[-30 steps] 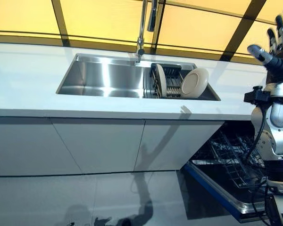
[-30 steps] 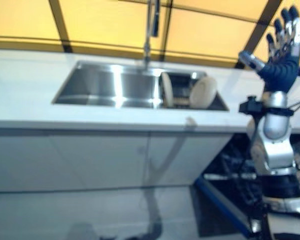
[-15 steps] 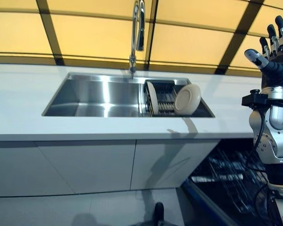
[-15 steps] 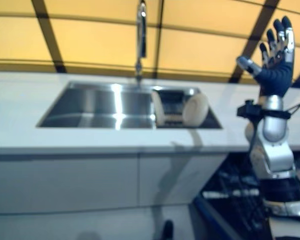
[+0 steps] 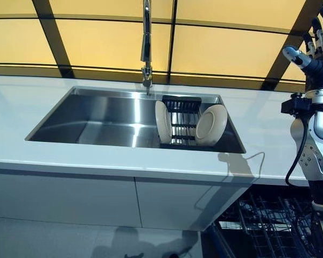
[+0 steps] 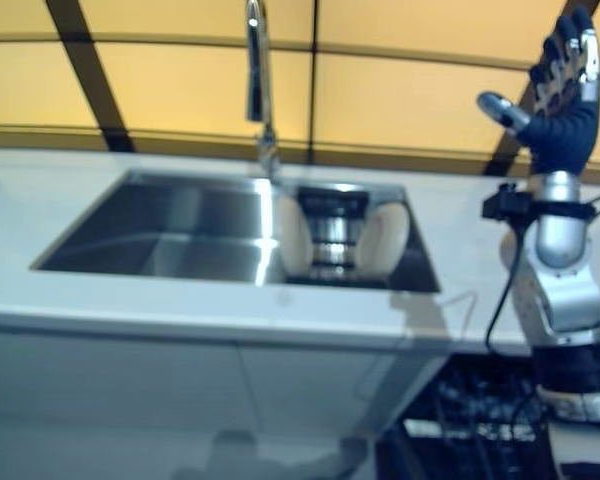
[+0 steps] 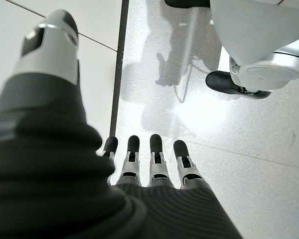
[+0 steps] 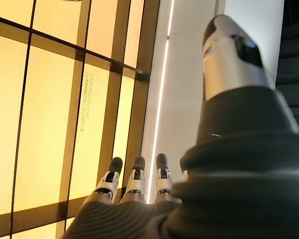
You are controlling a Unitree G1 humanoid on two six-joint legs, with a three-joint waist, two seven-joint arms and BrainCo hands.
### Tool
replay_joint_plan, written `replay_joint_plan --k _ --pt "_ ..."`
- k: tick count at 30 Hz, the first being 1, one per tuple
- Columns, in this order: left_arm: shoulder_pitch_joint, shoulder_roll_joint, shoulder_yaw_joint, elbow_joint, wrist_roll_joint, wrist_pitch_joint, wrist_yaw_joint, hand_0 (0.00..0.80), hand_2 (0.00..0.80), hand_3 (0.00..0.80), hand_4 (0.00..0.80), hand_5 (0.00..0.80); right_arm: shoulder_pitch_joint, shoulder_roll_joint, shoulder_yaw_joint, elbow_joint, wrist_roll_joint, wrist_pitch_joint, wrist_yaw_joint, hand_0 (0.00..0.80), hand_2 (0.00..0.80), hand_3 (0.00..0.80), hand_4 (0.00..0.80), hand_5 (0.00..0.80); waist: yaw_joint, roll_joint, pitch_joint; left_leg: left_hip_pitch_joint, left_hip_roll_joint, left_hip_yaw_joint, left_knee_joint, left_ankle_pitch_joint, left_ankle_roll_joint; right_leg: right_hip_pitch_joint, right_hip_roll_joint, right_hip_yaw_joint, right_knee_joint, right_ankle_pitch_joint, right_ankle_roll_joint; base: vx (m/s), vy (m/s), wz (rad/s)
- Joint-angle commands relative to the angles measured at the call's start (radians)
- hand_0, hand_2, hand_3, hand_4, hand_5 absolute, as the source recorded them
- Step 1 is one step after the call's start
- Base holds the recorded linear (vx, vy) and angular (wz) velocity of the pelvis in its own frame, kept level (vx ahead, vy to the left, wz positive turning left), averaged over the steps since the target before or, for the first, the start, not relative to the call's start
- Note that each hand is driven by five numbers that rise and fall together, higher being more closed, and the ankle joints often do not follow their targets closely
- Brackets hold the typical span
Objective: Take plates into dishwasher
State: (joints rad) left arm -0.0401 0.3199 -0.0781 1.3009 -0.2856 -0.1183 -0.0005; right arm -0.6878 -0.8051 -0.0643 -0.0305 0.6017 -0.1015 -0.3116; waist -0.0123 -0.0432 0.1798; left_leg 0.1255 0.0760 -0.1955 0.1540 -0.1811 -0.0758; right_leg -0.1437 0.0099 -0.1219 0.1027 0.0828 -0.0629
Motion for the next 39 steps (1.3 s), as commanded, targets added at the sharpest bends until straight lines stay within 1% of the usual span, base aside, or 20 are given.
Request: replay_joint_plan --k 1,2,3,4,5,6,8,10,11,12,13,15,16,17,18,22,24,29,34,39 --pt "0.032 0.064 0.018 0.006 0.036 -0.021 0.01 0.0 0.0 0.0 0.0 0.0 -0.046 -0.025 0.038 -0.02 0.033 0.04 0.03 0.0 0.0 0.0 0.0 0.0 0.004 -0.04 -0.057 -0.007 -0.033 0.014 0.099 0.183 -0.001 0.014 -0.1 0.064 -0.025 0.011 0.111 0.049 -0.098 0.13" --pt "0.032 0.063 0.017 0.008 0.035 -0.023 0.013 0.0 0.0 0.0 0.0 0.0 -0.044 -0.023 0.04 -0.018 0.032 0.044 0.035 0.0 0.0 0.0 0.0 0.0 0.005 -0.04 -0.057 -0.015 -0.034 0.015 0.11 0.194 -0.002 0.019 -0.099 0.063 -0.027 0.009 0.108 0.053 -0.116 0.21" --pt "0.036 0.059 0.021 0.015 0.046 -0.034 0.013 0.0 0.0 0.0 0.0 0.0 -0.045 -0.023 0.047 -0.004 0.022 0.052 0.04 0.0 0.0 0.0 0.0 0.0 0.013 -0.046 -0.048 -0.059 -0.055 0.027 0.196 0.227 -0.008 0.044 -0.098 0.059 -0.035 -0.001 0.094 0.043 -0.11 0.21" --pt "0.036 0.057 0.024 0.015 0.049 -0.037 0.012 0.0 0.0 0.0 0.0 0.0 -0.043 -0.024 0.051 0.002 0.013 0.065 0.045 0.0 0.0 0.0 0.0 0.0 0.018 -0.052 -0.04 -0.103 -0.071 0.037 0.259 0.239 -0.01 0.065 -0.102 0.056 -0.042 -0.004 0.087 0.069 -0.103 0.28" --pt "0.035 0.056 0.024 0.011 0.046 -0.034 0.011 0.0 0.0 0.0 0.0 0.0 -0.04 -0.026 0.053 0.004 0.013 0.076 0.05 0.0 0.0 0.0 0.0 0.0 0.023 -0.045 -0.031 -0.127 -0.062 0.053 0.29 0.231 -0.011 0.087 -0.095 0.05 -0.046 -0.015 0.082 0.063 -0.049 0.28" --pt "0.026 0.053 0.017 0.003 0.048 -0.018 0.007 0.0 0.0 0.0 0.0 0.0 -0.04 -0.032 0.055 0.004 0.007 0.093 0.05 0.0 0.0 0.0 0.0 0.0 0.023 -0.044 -0.017 -0.159 -0.045 0.09 0.284 0.233 -0.013 0.112 -0.099 0.039 -0.051 -0.021 0.082 0.069 0.002 0.19" --pt "0.02 0.049 0.011 0.005 0.051 -0.013 0.005 0.0 0.0 0.0 0.0 0.0 -0.041 -0.03 0.052 0.008 -0.009 0.11 0.056 0.0 0.0 0.0 0.0 0.0 0.022 -0.04 -0.01 -0.158 -0.03 0.113 0.234 0.228 -0.015 0.13 -0.098 0.033 -0.055 -0.029 0.086 0.05 0.043 0.09" --pt "0.017 0.045 -0.007 0.0 0.037 -0.006 0.006 0.0 0.0 0.0 0.0 0.0 -0.046 -0.025 0.068 0.036 -0.001 0.125 0.062 0.0 0.0 0.0 0.0 0.0 0.022 -0.026 0.002 -0.135 -0.003 0.168 0.029 0.225 -0.01 0.157 -0.093 0.023 -0.074 -0.038 0.101 0.091 0.095 0.41" --pt "0.015 0.045 -0.009 -0.005 0.042 0.001 0.005 0.0 0.0 0.0 0.0 0.0 -0.043 -0.027 0.072 0.047 0.004 0.125 0.063 0.0 0.0 0.0 0.0 0.0 0.024 -0.025 0.004 -0.137 0.0 0.176 -0.007 0.227 -0.01 0.162 -0.092 0.021 -0.08 -0.039 0.103 0.068 0.08 0.32" --pt "0.013 0.042 -0.015 -0.014 0.045 0.007 0.007 0.0 0.0 0.0 0.0 0.0 -0.038 -0.029 0.075 0.06 0.017 0.124 0.066 0.0 0.0 0.0 0.0 0.0 0.028 -0.024 0.007 -0.141 0.003 0.183 -0.042 0.238 -0.014 0.17 -0.091 0.02 -0.089 -0.039 0.104 0.029 0.062 0.13" --pt "0.013 0.035 -0.024 -0.028 0.05 0.015 0.013 0.0 0.0 0.0 0.0 0.0 -0.028 -0.03 0.078 0.077 0.035 0.125 0.072 0.0 0.0 0.0 0.0 0.0 0.034 -0.023 0.015 -0.162 0.005 0.19 -0.073 0.263 -0.022 0.184 -0.088 0.02 -0.106 -0.039 0.106 0.022 0.076 0.33" --pt "0.009 0.022 -0.039 -0.035 0.053 0.015 0.019 0.0 0.0 0.0 0.0 0.0 -0.004 -0.022 0.085 0.103 0.041 0.115 0.086 0.0 0.0 0.0 0.0 0.0 0.047 -0.029 0.029 -0.205 -0.004 0.183 -0.095 0.283 -0.027 0.209 -0.089 0.026 -0.137 -0.039 0.107 0.023 0.121 0.4" --pt "0.009 0.019 -0.047 -0.035 0.049 0.013 0.023 0.0 0.0 0.0 0.0 0.0 0.003 -0.019 0.088 0.113 0.045 0.113 0.094 0.0 0.0 0.0 0.0 0.0 0.049 -0.031 0.032 -0.215 -0.009 0.177 -0.087 0.28 -0.025 0.212 -0.091 0.028 -0.141 -0.038 0.108 0.017 0.141 0.17" --pt "0.007 0.017 -0.053 -0.04 0.043 0.016 0.027 0.0 0.0 0.0 0.0 0.0 0.009 -0.02 0.093 0.124 0.055 0.106 0.103 0.0 0.0 0.0 0.0 0.0 0.051 -0.034 0.034 -0.219 -0.017 0.165 -0.088 0.268 -0.018 0.211 -0.094 0.034 -0.146 -0.038 0.111 0.006 0.181 0.03" --pt "0.001 0.021 -0.062 -0.043 0.027 0.019 0.026 0.0 0.0 0.0 0.0 0.0 0.019 -0.02 0.097 0.142 0.08 0.099 0.122 0.0 0.0 0.0 0.0 0.0 0.044 -0.037 0.033 -0.211 -0.023 0.162 -0.096 0.252 -0.008 0.201 -0.097 0.041 -0.148 -0.036 0.114 0.009 0.174 -0.03" --pt "-0.015 0.024 -0.067 -0.046 0.013 0.02 0.029 0.0 0.0 0.0 0.0 0.0 0.072 -0.032 0.066 0.154 0.107 0.081 0.167 0.0 0.0 0.0 0.0 0.0 0.03 -0.043 0.029 -0.197 -0.034 0.171 -0.094 0.232 0.005 0.189 -0.102 0.047 -0.144 -0.028 0.125 0.06 0.13 -0.25" --pt "-0.032 0.035 -0.069 -0.053 0.012 0.027 0.035 0.0 0.0 0.0 0.0 0.0 0.103 -0.032 0.045 0.151 0.127 0.071 0.186 0.0 0.0 0.0 0.0 0.0 0.022 -0.052 0.028 -0.184 -0.04 0.181 -0.106 0.221 0.016 0.173 -0.111 0.052 -0.137 -0.021 0.139 0.063 0.079 -0.32" --pt "-0.047 0.055 -0.071 -0.074 0.01 0.024 0.031 0.0 0.0 0.0 0.0 0.0 0.149 -0.011 0.018 0.141 0.117 0.062 0.203 0.0 0.0 0.0 0.0 0.0 0.012 -0.054 0.034 -0.158 -0.046 0.195 -0.164 0.222 0.036 0.135 -0.12 0.058 -0.12 -0.008 0.161 0.047 0.055 -0.23" --pt "-0.057 0.061 -0.088 -0.085 0.006 0.027 0.025 0.0 0.0 0.0 0.0 0.0 0.14 0.001 0.018 0.163 0.103 0.043 0.181 0.0 0.0 0.0 0.0 0.0 0.013 -0.046 0.035 -0.145 -0.045 0.195 -0.217 0.233 0.044 0.12 -0.115 0.053 -0.126 -0.004 0.165 0.006 0.009 -0.04" --pt "-0.055 0.057 -0.088 -0.082 0.003 0.023 0.008 0.0 0.0 0.0 0.0 0.0 0.095 -0.012 0.031 0.182 0.108 0.025 0.158 0.0 0.0 0.0 0.0 0.0 0.019 -0.049 0.034 -0.162 -0.057 0.211 -0.154 0.198 0.057 0.116 -0.134 0.059 -0.11 -0.007 0.168 0.002 0.086 -0.03"
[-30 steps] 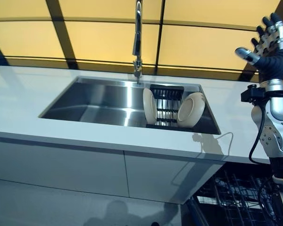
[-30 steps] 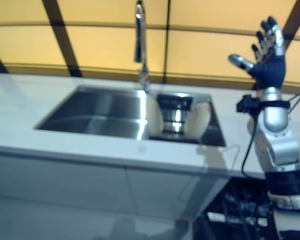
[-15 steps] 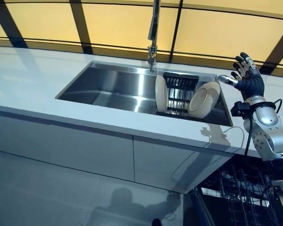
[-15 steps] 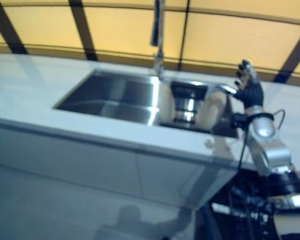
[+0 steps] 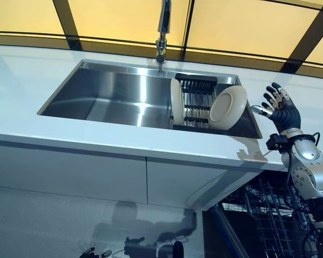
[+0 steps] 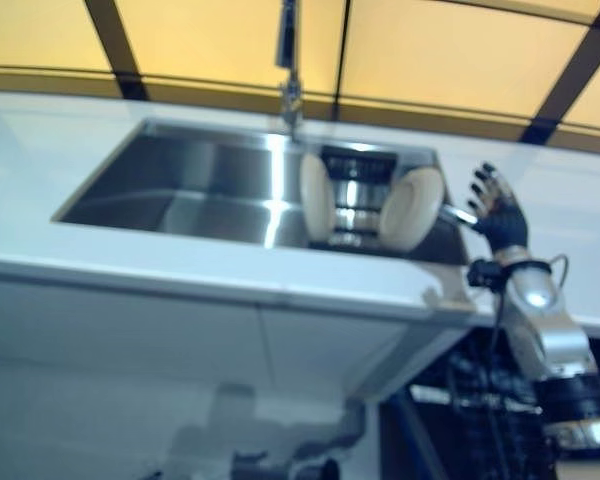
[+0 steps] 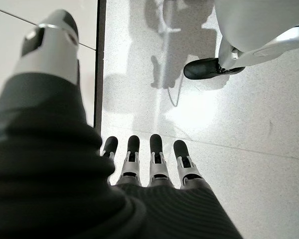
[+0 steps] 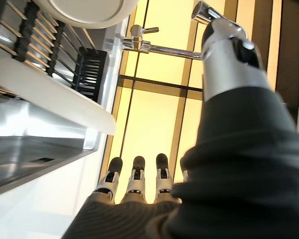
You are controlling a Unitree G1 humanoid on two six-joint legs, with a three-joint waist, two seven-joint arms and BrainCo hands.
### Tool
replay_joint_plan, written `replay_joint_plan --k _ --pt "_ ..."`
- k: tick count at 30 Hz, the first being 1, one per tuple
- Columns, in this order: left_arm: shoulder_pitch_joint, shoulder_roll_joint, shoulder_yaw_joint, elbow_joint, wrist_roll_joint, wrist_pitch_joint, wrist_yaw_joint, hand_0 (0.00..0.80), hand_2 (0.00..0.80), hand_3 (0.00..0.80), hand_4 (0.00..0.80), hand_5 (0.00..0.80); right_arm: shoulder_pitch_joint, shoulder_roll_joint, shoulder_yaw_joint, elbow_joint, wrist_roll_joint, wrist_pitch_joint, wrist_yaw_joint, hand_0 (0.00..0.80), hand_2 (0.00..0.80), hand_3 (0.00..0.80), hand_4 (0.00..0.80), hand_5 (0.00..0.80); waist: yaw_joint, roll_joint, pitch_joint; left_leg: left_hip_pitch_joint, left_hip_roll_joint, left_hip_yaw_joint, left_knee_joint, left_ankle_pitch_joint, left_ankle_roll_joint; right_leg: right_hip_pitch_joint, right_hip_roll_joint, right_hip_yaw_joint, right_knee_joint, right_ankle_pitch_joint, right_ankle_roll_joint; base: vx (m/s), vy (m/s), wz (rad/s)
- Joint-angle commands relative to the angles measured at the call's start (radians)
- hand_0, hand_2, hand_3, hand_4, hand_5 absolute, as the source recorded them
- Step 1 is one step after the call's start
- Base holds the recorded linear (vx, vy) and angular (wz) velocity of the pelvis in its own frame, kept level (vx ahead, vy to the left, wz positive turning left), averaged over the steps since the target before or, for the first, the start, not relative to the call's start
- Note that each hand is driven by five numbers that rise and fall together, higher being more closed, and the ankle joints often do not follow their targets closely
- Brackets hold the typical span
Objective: Take plates into dishwasher
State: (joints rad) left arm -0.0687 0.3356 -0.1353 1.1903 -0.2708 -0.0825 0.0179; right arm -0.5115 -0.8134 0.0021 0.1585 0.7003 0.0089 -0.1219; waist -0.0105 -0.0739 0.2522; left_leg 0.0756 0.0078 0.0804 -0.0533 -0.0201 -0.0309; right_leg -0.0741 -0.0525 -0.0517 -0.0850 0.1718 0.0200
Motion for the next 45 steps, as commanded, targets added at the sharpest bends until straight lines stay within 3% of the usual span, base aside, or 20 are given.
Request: replay_joint_plan --k 1,6,9,10,11,13,16,17,20,27,29,31,35,45 --pt "-0.029 0.038 -0.031 0.036 -0.01 -0.013 -0.013 0.0 0.0 0.0 0.0 0.0 -0.089 -0.002 -0.032 -0.004 0.004 -0.093 -0.039 0.0 0.0 0.0 0.0 0.0 0.019 -0.021 -0.036 -0.12 0.008 -0.063 0.074 0.029 0.015 0.045 -0.08 -0.009 0.088 -0.096 0.089 0.002 0.127 -0.02" --pt "-0.016 0.043 -0.03 0.039 0.005 -0.015 -0.017 0.0 0.0 0.0 0.0 0.0 -0.088 -0.007 -0.043 0.02 0.003 -0.106 -0.054 0.0 0.0 0.0 0.0 0.0 0.033 -0.029 -0.046 -0.117 -0.005 -0.067 0.112 0.0 0.047 0.062 -0.116 0.023 0.144 -0.1 0.114 0.034 0.164 -0.08" --pt "-0.008 0.049 -0.033 0.05 0.002 -0.02 -0.018 0.0 0.0 0.0 0.0 0.0 -0.087 -0.015 -0.054 0.037 0.001 -0.129 -0.063 0.0 0.0 0.0 0.0 0.0 0.04 -0.032 -0.051 -0.127 -0.016 -0.079 0.126 -0.005 0.066 0.019 -0.154 0.059 0.29 -0.007 0.116 -0.009 0.157 -0.27" --pt "-0.008 0.049 -0.033 0.051 0.001 -0.021 -0.018 0.0 0.0 0.0 0.0 0.0 -0.088 -0.017 -0.053 0.037 0.001 -0.131 -0.063 0.0 0.0 0.0 0.0 0.0 0.041 -0.03 -0.052 -0.127 -0.016 -0.079 0.126 -0.005 0.067 0.01 -0.155 0.063 0.307 0.0 0.116 0.015 0.19 -0.41" --pt "-0.002 0.06 -0.038 0.062 0.002 -0.021 -0.025 0.0 0.0 0.0 0.0 0.0 -0.098 -0.038 -0.05 0.037 0.003 -0.157 -0.085 0.0 0.0 0.0 0.0 0.0 0.039 -0.016 -0.048 -0.114 -0.012 -0.098 0.118 -0.005 0.071 -0.05 -0.15 0.08 0.424 0.055 0.113 0.027 0.151 -0.34" --pt "0.007 0.069 -0.043 0.061 -0.004 -0.013 -0.026 0.0 0.0 0.0 0.0 0.0 -0.116 -0.066 -0.054 0.033 0.008 -0.168 -0.106 0.0 0.0 0.0 0.0 0.0 0.036 -0.011 -0.047 -0.102 -0.013 -0.109 0.113 -0.008 0.07 -0.082 -0.141 0.091 0.465 0.068 0.115 0.074 0.139 -0.2" --pt "0.015 0.078 -0.023 0.06 -0.005 0.012 -0.024 0.0 0.0 0.0 0.0 0.0 -0.201 -0.124 -0.073 0.046 0.062 -0.165 -0.138 0.0 0.0 0.0 0.0 0.0 0.034 -0.028 -0.047 -0.067 -0.032 -0.128 0.095 -0.017 0.061 -0.11 -0.132 0.057 0.347 0.062 0.12 0.193 0.023 -0.1" --pt "0.009 0.075 -0.016 0.068 0.003 0.022 -0.019 0.0 0.0 0.0 0.0 0.0 -0.243 -0.141 -0.072 0.059 0.087 -0.176 -0.153 0.0 0.0 0.0 0.0 0.0 0.028 -0.039 -0.051 -0.05 -0.045 -0.138 0.091 -0.031 0.058 -0.107 -0.112 0.039 0.231 0.041 0.122 0.223 -0.036 -0.08" --pt "0.007 0.064 -0.018 0.085 -0.004 0.023 -0.003 0.0 0.0 0.0 0.0 0.0 -0.27 -0.161 -0.068 0.061 0.111 -0.174 -0.156 0.0 0.0 0.0 0.0 0.0 0.008 -0.043 -0.057 -0.014 -0.058 -0.149 0.076 -0.05 0.062 -0.125 -0.068 0.02 0.125 0.035 0.128 0.213 -0.027 0.0" --pt "0.017 0.05 -0.016 0.119 0.01 0.005 0.014 0.0 0.0 0.0 0.0 0.0 -0.237 -0.14 -0.083 0.009 0.088 -0.132 -0.157 0.0 0.0 0.0 0.0 0.0 -0.008 -0.058 -0.081 0.038 -0.068 -0.176 0.062 -0.07 0.071 -0.123 -0.06 0.022 0.113 0.051 0.125 0.293 -0.169 0.41" --pt "0.01 0.052 -0.012 0.148 0.011 -0.012 0.001 0.0 0.0 0.0 0.0 0.0 -0.241 -0.142 -0.079 0.015 0.095 -0.136 -0.145 0.0 0.0 0.0 0.0 0.0 -0.011 -0.058 -0.101 0.041 -0.062 -0.189 0.066 -0.079 0.062 -0.097 -0.06 0.032 0.102 0.03 0.117 0.229 -0.21 0.04" --pt "0.019 0.046 -0.007 0.151 0.005 -0.022 -0.007 0.0 0.0 0.0 0.0 0.0 -0.261 -0.127 -0.067 0.009 0.102 -0.137 -0.128 0.0 0.0 0.0 0.0 0.0 -0.007 -0.047 -0.117 0.074 -0.025 -0.188 0.074 -0.092 0.027 -0.076 -0.061 -0.002 0.124 -0.012 0.097 0.254 -0.22 0.07" --pt "0.033 0.033 -0.004 0.135 0.012 -0.03 -0.012 0.0 0.0 0.0 0.0 0.0 -0.294 -0.118 -0.041 -0.046 0.083 -0.116 -0.153 0.0 0.0 0.0 0.0 0.0 -0.006 -0.041 -0.13 0.087 0.015 -0.164 0.105 -0.098 -0.001 -0.061 -0.061 -0.03 0.143 -0.044 0.074 0.25 -0.193 0.12" --pt "0.054 0.026 -0.001 0.141 0.014 -0.06 -0.026 0.0 0.0 0.0 0.0 0.0 -0.307 -0.127 -0.01 -0.131 0.08 -0.056 -0.169 0.0 0.0 0.0 0.0 0.0 -0.024 -0.023 -0.144 0.063 0.068 -0.186 0.245 0.003 -0.046 -0.039 -0.029 -0.031 0.176 -0.1 0.027 0.154 -0.135 0.17"
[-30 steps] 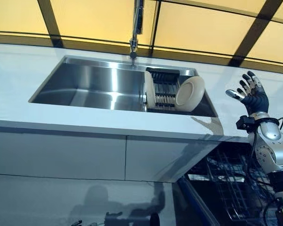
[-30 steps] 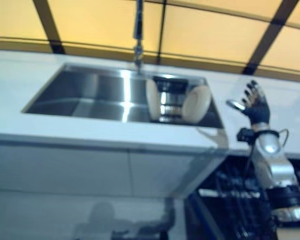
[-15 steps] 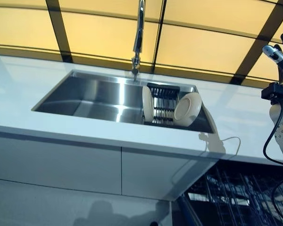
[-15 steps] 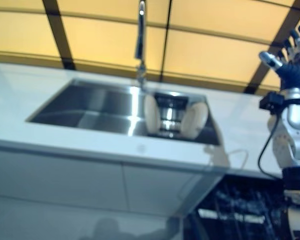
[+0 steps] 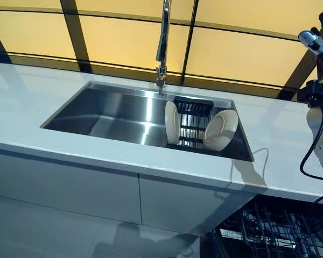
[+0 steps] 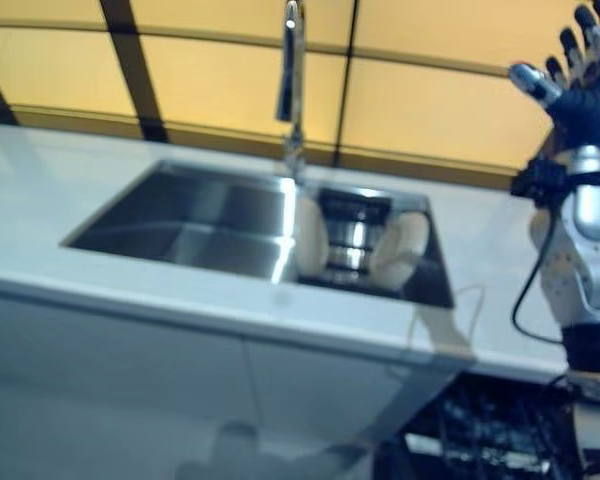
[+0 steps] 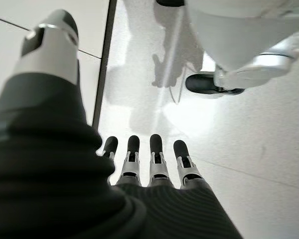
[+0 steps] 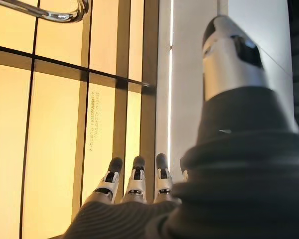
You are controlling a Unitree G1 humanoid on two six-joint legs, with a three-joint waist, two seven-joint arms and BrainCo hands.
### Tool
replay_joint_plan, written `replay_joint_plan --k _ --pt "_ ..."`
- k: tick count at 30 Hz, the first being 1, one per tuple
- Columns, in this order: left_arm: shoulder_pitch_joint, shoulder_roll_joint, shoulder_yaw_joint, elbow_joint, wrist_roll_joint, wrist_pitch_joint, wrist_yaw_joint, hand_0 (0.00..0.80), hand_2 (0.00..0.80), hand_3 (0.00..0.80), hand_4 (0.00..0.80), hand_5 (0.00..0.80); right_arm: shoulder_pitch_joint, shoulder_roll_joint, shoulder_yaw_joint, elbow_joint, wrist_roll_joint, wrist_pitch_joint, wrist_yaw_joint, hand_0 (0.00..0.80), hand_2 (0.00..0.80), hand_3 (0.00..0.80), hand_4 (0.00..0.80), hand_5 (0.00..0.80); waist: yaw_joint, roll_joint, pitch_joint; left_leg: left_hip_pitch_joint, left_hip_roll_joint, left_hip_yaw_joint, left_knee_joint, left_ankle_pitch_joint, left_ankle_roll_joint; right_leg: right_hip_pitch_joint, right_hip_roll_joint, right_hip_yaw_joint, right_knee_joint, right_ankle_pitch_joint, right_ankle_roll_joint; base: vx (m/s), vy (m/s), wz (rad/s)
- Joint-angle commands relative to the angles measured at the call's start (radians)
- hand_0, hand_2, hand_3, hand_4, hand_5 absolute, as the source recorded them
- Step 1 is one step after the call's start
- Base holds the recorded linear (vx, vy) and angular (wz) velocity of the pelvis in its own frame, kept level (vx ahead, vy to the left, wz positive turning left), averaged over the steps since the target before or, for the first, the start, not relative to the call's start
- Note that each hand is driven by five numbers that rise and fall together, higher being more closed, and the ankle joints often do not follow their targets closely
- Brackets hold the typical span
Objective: Take plates into dishwasher
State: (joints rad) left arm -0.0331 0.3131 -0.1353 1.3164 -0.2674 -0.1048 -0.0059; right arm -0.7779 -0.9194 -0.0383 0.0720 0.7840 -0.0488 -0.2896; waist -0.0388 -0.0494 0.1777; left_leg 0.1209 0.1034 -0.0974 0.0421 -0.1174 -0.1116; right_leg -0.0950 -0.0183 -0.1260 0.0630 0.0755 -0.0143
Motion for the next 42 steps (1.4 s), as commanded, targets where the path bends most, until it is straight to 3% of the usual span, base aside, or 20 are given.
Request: replay_joint_plan --k 1,4,6,7,8,10,13,14,17,23,25,27,31,37,42 --pt "0.022 0.048 0.001 0.015 0.012 -0.035 0.003 0.0 0.0 0.0 0.0 0.0 -0.042 -0.022 0.032 -0.047 -0.002 0.016 0.007 0.0 0.0 0.0 0.0 0.0 0.004 -0.045 -0.072 0.017 -0.022 -0.009 0.161 0.118 0.029 -0.013 -0.058 0.039 0.03 -0.011 0.055 0.123 -0.14 0.0" --pt "0.026 0.052 0.01 0.028 0.015 -0.04 0.008 0.0 0.0 0.0 0.0 0.0 -0.046 -0.021 0.048 -0.047 0.003 0.028 0.019 0.0 0.0 0.0 0.0 0.0 0.002 -0.041 -0.074 0.003 -0.013 -0.006 0.212 0.169 0.015 -0.001 -0.046 0.038 0.031 -0.027 0.038 0.071 -0.134 -0.03" --pt "0.03 0.054 0.018 0.031 0.023 -0.043 0.009 0.0 0.0 0.0 0.0 0.0 -0.034 -0.016 0.056 -0.051 0.001 0.037 0.028 0.0 0.0 0.0 0.0 0.0 0.005 -0.044 -0.069 -0.039 -0.02 0.011 0.318 0.226 0.001 0.029 -0.039 0.036 0.016 -0.035 0.017 0.066 -0.139 -0.02" --pt "0.03 0.055 0.018 0.032 0.023 -0.043 0.009 0.0 0.0 0.0 0.0 0.0 -0.032 -0.015 0.056 -0.052 -0.001 0.038 0.028 0.0 0.0 0.0 0.0 0.0 0.005 -0.039 -0.069 -0.04 -0.015 0.011 0.331 0.217 0.0 0.035 -0.034 0.034 0.015 -0.042 0.017 0.089 -0.197 0.08" --pt "0.043 0.05 0.023 0.024 0.04 -0.051 0.006 0.0 0.0 0.0 0.0 0.0 -0.011 -0.002 0.054 -0.058 -0.015 0.038 0.032 0.0 0.0 0.0 0.0 0.0 0.023 -0.05 -0.047 -0.131 -0.048 0.024 0.478 0.235 -0.001 0.073 -0.043 0.021 -0.006 -0.036 0.003 0.069 -0.156 0.12" --pt "0.05 0.049 0.017 0.004 0.04 -0.038 0.003 0.0 0.0 0.0 0.0 0.0 0.0 0.015 0.05 -0.076 -0.031 0.046 0.027 0.0 0.0 0.0 0.0 0.0 0.037 -0.049 -0.023 -0.207 -0.053 0.042 0.507 0.236 0.004 0.099 -0.052 0.019 -0.014 -0.036 0.003 0.041 -0.1 0.04" --pt "0.057 0.05 0.016 -0.004 0.039 -0.033 0.001 0.0 0.0 0.0 0.0 0.0 0.001 0.05 0.052 -0.088 -0.066 0.054 0.022 0.0 0.0 0.0 0.0 0.0 0.052 -0.037 0.001 -0.231 -0.044 0.056 0.432 0.229 0.015 0.129 -0.05 0.036 -0.024 -0.043 0.016 0.069 0.036 -0.31" --pt "0.06 0.053 0.016 -0.014 0.023 -0.023 0.001 0.0 0.0 0.0 0.0 0.0 -0.01 0.08 0.069 -0.092 -0.089 0.043 0.008 0.0 0.0 0.0 0.0 0.0 0.065 -0.019 0.01 -0.22 -0.03 0.051 0.273 0.245 0.017 0.148 -0.042 0.056 -0.037 -0.053 0.029 0.14 0.131 -0.25" --pt "0.07 0.044 0.018 -0.039 0.014 -0.011 0.014 0.0 0.0 0.0 0.0 0.0 -0.023 0.102 0.084 -0.086 -0.108 -0.011 -0.002 0.0 0.0 0.0 0.0 0.0 0.098 0.002 0.016 -0.235 -0.03 0.019 0.064 0.29 0.008 0.194 -0.031 0.085 -0.072 -0.064 0.039 0.188 0.132 -0.2" --pt "0.052 0.025 -0.007 -0.045 0.011 -0.013 0.01 0.0 0.0 0.0 0.0 0.0 -0.013 0.081 0.069 -0.108 -0.11 -0.015 -0.02 0.0 0.0 0.0 0.0 0.0 0.098 0.007 0.015 -0.256 -0.053 0.078 0.031 0.244 0.011 0.215 -0.058 0.055 -0.084 -0.078 0.05 0.102 0.148 -0.16" --pt "0.045 0.024 -0.015 -0.04 0.009 -0.019 0.006 0.0 0.0 0.0 0.0 0.0 -0.012 0.071 0.064 -0.102 -0.114 -0.013 -0.021 0.0 0.0 0.0 0.0 0.0 0.1 0.003 0.014 -0.271 -0.069 0.074 0.042 0.216 0.019 0.212 -0.069 0.056 -0.08 -0.083 0.056 0.064 0.183 -0.02" --pt "0.034 0.028 -0.015 -0.039 -0.001 -0.014 0.012 0.0 0.0 0.0 0.0 0.0 0.006 0.066 0.066 -0.073 -0.094 -0.047 0.004 0.0 0.0 0.0 0.0 0.0 0.098 -0.01 0.018 -0.281 -0.091 0.065 0.085 0.17 0.043 0.189 -0.094 0.069 -0.046 -0.086 0.07 0.073 0.181 -0.02" --pt "0.012 0.039 -0.012 -0.066 -0.015 0.003 0.028 0.0 0.0 0.0 0.0 0.0 0.073 0.068 0.039 -0.073 -0.082 -0.062 0.047 0.0 0.0 0.0 0.0 0.0 0.095 -0.03 0.016 -0.279 -0.1 0.084 0.121 0.138 0.068 0.18 -0.117 0.064 -0.029 -0.076 0.092 0.084 0.124 -0.18" --pt "-0.009 0.068 -0.009 -0.083 -0.015 -0.004 0.03 0.0 0.0 0.0 0.0 0.0 0.132 0.059 -0.005 -0.068 -0.076 -0.058 0.092 0.0 0.0 0.0 0.0 0.0 0.096 -0.043 -0.021 -0.219 -0.09 0.1 -0.009 0.16 0.087 0.151 -0.125 0.046 -0.031 -0.065 0.124 0.04 0.039 -0.2" --pt "-0.021 0.08 -0.025 -0.077 -0.013 -0.001 0.022 0.0 0.0 0.0 0.0 0.0 0.107 0.028 0.002 -0.016 -0.054 -0.048 0.105 0.0 0.0 0.0 0.0 0.0 0.1 -0.042 -0.041 -0.21 -0.079 0.078 -0.087 0.197 0.086 0.143 -0.108 0.052 -0.046 -0.068 0.123 -0.028 -0.029 0.01"
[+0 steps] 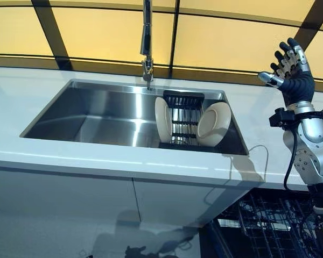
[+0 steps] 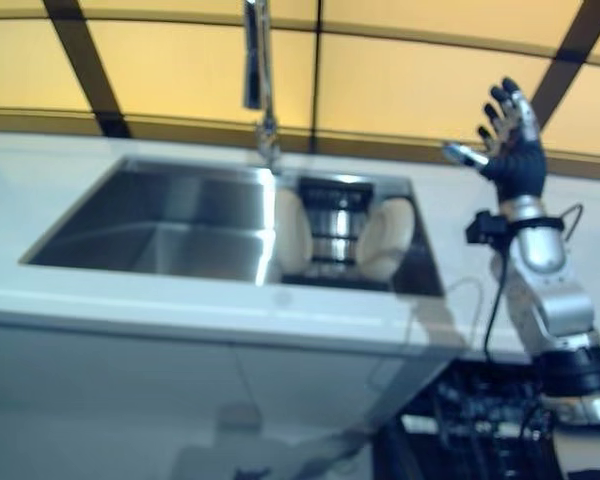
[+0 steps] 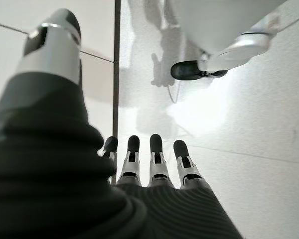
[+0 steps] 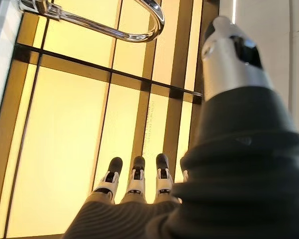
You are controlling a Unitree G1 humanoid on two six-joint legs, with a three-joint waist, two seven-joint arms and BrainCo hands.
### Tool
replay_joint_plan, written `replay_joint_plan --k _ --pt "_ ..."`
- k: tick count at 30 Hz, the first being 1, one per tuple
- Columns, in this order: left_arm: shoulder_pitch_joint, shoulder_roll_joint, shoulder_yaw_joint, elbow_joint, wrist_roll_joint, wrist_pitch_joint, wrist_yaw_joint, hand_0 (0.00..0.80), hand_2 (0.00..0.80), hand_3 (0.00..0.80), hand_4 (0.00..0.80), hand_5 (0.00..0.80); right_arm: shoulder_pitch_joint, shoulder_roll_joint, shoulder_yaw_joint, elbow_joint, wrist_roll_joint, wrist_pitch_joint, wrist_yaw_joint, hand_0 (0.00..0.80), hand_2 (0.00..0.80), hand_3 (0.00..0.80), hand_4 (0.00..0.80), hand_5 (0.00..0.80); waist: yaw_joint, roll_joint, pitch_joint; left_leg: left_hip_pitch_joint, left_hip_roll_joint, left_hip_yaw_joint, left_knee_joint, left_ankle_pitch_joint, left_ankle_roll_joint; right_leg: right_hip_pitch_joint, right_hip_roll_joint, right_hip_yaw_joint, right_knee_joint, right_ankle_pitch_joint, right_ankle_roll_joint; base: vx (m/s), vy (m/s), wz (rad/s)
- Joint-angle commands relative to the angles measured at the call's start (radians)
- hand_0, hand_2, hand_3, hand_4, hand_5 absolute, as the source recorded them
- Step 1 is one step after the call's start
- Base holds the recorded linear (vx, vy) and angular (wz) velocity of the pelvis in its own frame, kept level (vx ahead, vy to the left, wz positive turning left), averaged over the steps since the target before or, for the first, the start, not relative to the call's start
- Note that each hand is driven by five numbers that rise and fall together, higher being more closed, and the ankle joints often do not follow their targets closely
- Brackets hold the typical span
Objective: Take plates into dishwasher
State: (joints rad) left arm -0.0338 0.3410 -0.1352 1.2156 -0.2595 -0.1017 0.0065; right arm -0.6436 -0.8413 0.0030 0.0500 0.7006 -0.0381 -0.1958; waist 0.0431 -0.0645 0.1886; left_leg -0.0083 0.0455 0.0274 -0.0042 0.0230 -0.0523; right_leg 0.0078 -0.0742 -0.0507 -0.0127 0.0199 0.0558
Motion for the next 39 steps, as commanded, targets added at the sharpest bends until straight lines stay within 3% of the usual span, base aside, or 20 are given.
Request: replay_joint_plan --k 1,5,12,17,24,39 --pt "-0.026 0.054 -0.026 0.027 -0.017 -0.001 0.007 0.0 0.0 0.0 0.0 0.0 -0.032 -0.053 -0.037 0.008 0.034 -0.06 0.009 0.0 0.0 0.0 0.0 0.0 0.019 -0.028 -0.052 -0.086 -0.021 -0.049 -0.04 0.058 0.026 0.036 -0.05 -0.023 0.028 -0.012 0.052 -0.1 -0.061 0.09" --pt "-0.032 0.047 -0.03 0.036 -0.011 -0.003 0.004 0.0 0.0 0.0 0.0 0.0 -0.044 -0.041 -0.031 0.014 0.036 -0.047 0.004 0.0 0.0 0.0 0.0 0.0 0.02 -0.03 -0.05 -0.084 -0.02 -0.055 -0.035 0.052 0.026 0.03 -0.045 -0.024 0.03 -0.012 0.049 -0.022 -0.046 0.13" --pt "-0.019 0.035 -0.043 0.019 0.013 0.001 0.012 0.0 0.0 0.0 0.0 0.0 -0.034 -0.021 -0.008 0.072 0.112 0.083 0.042 0.0 0.0 0.0 0.0 0.0 0.028 -0.034 -0.044 -0.071 -0.011 -0.054 -0.046 0.059 0.01 0.055 -0.031 -0.033 -0.007 -0.002 0.035 0.012 -0.02 0.07" --pt "-0.019 0.041 -0.041 0.016 0.01 -0.002 0.013 0.0 0.0 0.0 0.0 0.0 -0.051 -0.035 0.022 0.13 0.171 0.128 0.053 0.0 0.0 0.0 0.0 0.0 0.032 -0.039 -0.038 -0.065 -0.01 -0.059 -0.058 0.063 0.005 0.051 -0.019 -0.038 -0.024 0.007 0.028 -0.027 -0.018 0.09" --pt "-0.028 0.039 -0.033 0.023 0.001 0.0 0.01 0.0 0.0 0.0 0.0 0.0 -0.03 -0.015 0.051 0.186 0.23 0.266 0.065 0.0 0.0 0.0 0.0 0.0 0.024 -0.042 -0.034 -0.056 -0.009 -0.061 -0.064 0.062 0.002 0.045 -0.015 -0.047 -0.022 0.002 0.02 -0.017 -0.002 0.02" --pt "-0.028 0.045 -0.014 0.032 -0.001 -0.016 0.015 0.0 0.0 0.0 0.0 0.0 0.132 -0.002 0.022 0.206 0.255 0.361 0.141 0.0 0.0 0.0 0.0 0.0 -0.004 -0.045 -0.024 -0.031 -0.005 -0.057 -0.075 0.052 0.007 0.027 -0.013 -0.044 -0.008 0.005 0.023 0.0 0.0 0.0"
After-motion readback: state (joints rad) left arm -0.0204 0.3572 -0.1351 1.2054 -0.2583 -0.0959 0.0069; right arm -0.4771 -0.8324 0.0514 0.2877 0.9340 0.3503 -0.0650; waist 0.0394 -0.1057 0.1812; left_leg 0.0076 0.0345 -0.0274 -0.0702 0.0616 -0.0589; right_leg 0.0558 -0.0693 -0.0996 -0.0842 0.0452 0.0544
